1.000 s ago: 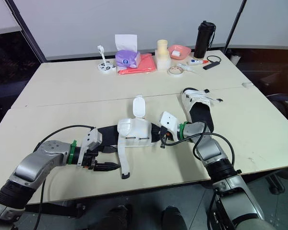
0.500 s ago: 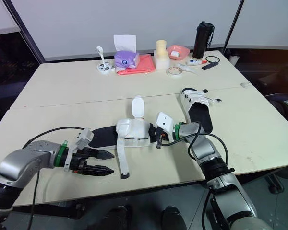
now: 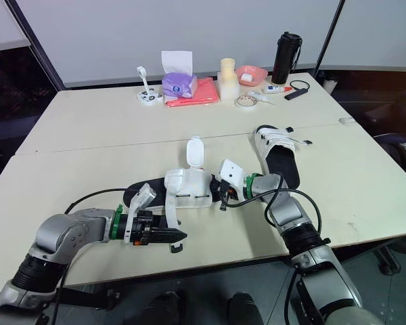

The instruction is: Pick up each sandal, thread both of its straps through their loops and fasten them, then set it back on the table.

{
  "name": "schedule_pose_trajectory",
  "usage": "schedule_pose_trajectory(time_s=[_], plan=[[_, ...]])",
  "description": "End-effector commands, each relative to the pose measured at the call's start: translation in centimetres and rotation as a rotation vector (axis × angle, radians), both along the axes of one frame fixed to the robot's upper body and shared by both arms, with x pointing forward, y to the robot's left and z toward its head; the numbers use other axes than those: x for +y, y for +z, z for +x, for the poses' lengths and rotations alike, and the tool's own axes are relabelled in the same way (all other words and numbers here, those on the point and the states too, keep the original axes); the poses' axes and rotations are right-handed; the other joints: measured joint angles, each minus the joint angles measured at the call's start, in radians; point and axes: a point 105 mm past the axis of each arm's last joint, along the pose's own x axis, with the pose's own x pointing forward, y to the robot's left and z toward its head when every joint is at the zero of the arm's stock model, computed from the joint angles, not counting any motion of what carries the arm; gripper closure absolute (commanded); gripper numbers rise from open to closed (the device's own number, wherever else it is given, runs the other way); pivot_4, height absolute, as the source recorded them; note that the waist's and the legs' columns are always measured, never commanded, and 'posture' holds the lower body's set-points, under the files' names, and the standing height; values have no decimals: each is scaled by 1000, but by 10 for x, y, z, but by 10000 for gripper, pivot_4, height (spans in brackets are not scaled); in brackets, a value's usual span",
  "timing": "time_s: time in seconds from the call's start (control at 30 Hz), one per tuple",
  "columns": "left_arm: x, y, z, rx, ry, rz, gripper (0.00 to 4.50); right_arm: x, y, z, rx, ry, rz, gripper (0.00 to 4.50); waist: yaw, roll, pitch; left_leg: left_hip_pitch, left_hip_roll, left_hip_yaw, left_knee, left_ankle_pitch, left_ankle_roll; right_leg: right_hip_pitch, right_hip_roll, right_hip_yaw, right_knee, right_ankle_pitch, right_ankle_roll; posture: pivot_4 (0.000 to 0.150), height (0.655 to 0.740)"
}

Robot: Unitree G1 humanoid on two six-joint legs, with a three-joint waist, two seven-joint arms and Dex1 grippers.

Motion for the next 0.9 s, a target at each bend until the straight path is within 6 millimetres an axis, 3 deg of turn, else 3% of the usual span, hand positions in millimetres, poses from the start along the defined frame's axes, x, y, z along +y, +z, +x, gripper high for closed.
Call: schedule_pose_trajectory(time_s=[0.03, 0.1, 0.2, 0.37, 0.4, 0.63, 0.9], plan=[[0, 12, 5, -18, 34, -40, 7261, 5, -25, -10, 76, 19, -49, 45000, 0, 0, 0, 0, 0, 0, 0, 0, 0, 0, 0, 0, 0, 0, 0, 1500, 7400], [1, 12, 6, -15, 48, -43, 7261, 5, -25, -10, 77, 17, -48, 45000, 0, 0, 0, 1, 0, 0, 0, 0, 0, 1, 0, 0, 0, 0, 0, 1500, 7400], [2, 14, 6, -13, 57, -47, 15892, 5, -25, -10, 76, 15, -49, 45000, 0, 0, 0, 1, 0, 0, 0, 0, 0, 1, 0, 0, 0, 0, 0, 1500, 7400], [0, 16, 2, -7, 41, -70, 42029, 5, -25, -9, 73, 12, -52, 45000, 0, 0, 0, 1, 0, 0, 0, 0, 0, 2, 0, 0, -1, 0, 0, 1500, 7400], [-1, 18, 1, -3, 36, -84, 44643, 5, -25, -8, 73, 11, -53, 45000, 0, 0, 0, 1, 0, 0, 0, 0, 0, 2, 0, 0, -1, 0, 0, 1500, 7400], [-4, 40, 6, -25, 16, -196, 44643, 3, -26, -8, 71, 7, -58, 45000, 1, 0, 0, 1, 0, 0, 0, 0, 0, 2, 0, 0, -1, 0, -1, 1500, 7400], [9, 81, 47, -67, 63, -304, 44643, 5, -26, -8, 70, 10, -61, 45000, 0, 0, 0, 3, 0, -1, 0, 0, 0, 4, 0, -1, -2, -1, -1, 1500, 7400]])
